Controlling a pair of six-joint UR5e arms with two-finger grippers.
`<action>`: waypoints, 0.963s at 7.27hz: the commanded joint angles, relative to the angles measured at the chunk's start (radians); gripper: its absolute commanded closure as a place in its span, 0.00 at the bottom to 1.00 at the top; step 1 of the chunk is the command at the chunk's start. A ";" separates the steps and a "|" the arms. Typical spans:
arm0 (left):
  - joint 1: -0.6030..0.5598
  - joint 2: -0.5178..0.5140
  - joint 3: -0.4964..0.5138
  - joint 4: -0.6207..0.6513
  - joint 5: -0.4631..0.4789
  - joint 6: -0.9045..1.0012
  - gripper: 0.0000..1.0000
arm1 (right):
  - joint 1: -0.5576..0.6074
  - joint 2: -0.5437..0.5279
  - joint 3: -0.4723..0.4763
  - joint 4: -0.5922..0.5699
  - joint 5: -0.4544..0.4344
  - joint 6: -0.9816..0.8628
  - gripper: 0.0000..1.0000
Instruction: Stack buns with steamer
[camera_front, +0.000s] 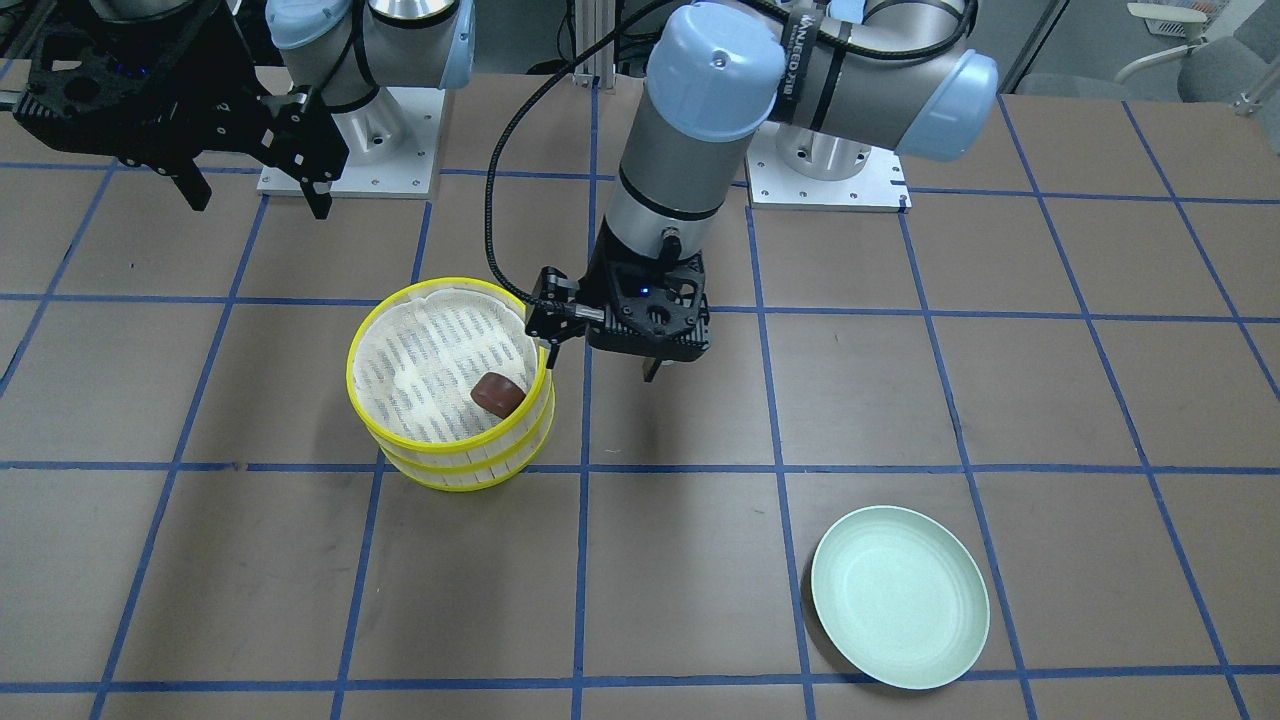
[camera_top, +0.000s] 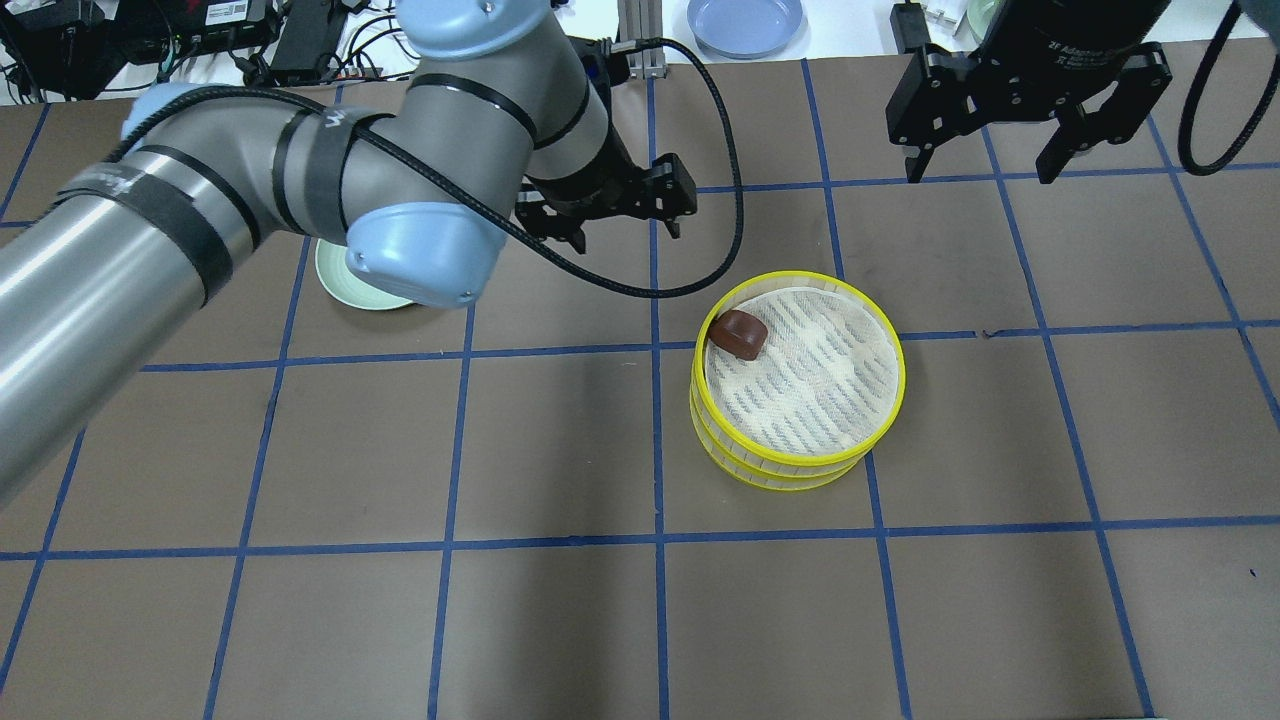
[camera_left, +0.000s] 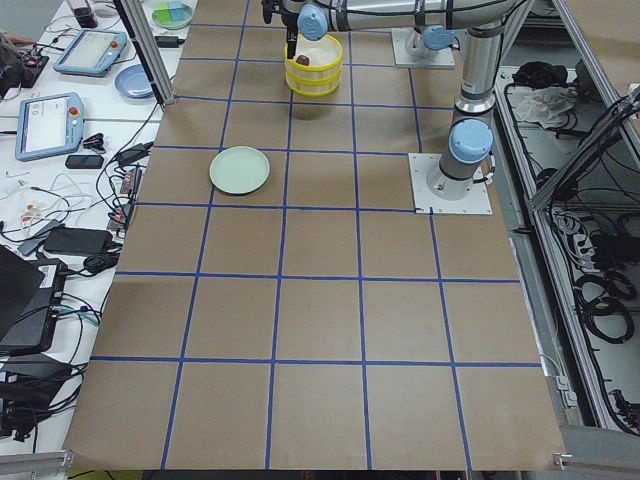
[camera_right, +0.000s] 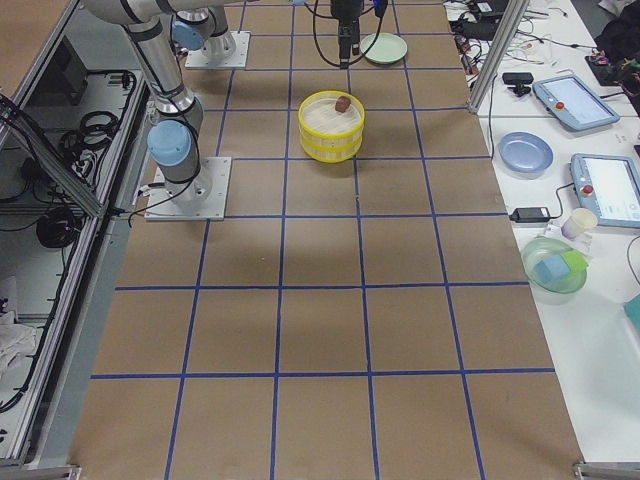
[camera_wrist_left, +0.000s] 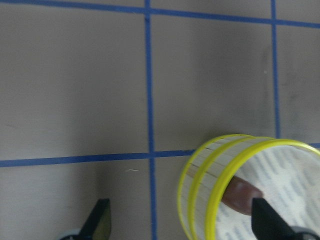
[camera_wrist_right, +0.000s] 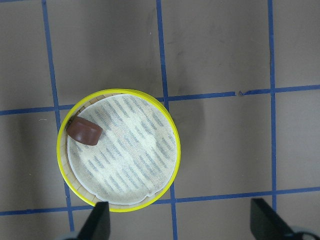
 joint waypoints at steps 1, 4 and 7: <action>0.156 0.068 0.010 -0.107 0.158 0.147 0.00 | 0.000 -0.011 0.019 -0.006 0.009 0.001 0.00; 0.246 0.176 0.018 -0.299 0.163 0.182 0.00 | 0.000 -0.012 0.022 -0.029 -0.005 -0.003 0.00; 0.252 0.222 0.006 -0.397 0.163 0.179 0.00 | 0.000 -0.012 0.022 -0.031 -0.009 -0.014 0.00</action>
